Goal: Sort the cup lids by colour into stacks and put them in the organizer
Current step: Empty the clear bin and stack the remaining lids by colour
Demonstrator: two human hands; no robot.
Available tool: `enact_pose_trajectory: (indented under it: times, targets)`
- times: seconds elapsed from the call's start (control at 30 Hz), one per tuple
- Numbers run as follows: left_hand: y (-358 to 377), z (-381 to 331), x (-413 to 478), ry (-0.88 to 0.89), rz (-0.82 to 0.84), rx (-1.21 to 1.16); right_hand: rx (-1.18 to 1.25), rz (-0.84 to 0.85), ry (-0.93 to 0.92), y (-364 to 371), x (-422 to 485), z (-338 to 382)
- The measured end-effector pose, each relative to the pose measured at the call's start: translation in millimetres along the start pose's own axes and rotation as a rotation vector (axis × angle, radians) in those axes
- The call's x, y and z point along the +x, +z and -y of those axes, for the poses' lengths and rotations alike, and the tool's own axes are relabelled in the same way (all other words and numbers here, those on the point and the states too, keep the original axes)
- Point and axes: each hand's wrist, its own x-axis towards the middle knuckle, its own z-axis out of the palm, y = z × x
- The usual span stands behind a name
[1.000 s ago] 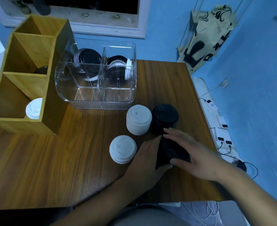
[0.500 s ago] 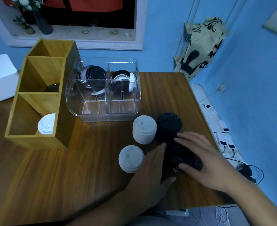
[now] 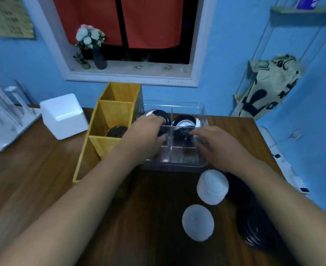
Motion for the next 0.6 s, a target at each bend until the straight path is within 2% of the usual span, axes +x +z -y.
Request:
enact_pose_trajectory:
  times: [0.17,0.27,0.37,0.5,0.6]
  targets:
    - [-14,36,80,0.071,0.138,0.273,-0.135,0.06,0.061,6,92,-29]
    - [-9,47,110,0.135,0.3,0.334,-0.202,0.112,0.087,13,125,-41]
    - [-2,56,132,0.188,0.39,0.364,-0.285,0.162,0.107,19,142,-45]
    - [0,59,147,0.247,0.456,0.412,-0.409,0.199,0.084,22,149,-42]
    - [3,60,154,0.292,0.458,0.443,-0.469,0.157,0.055,21,151,-43]
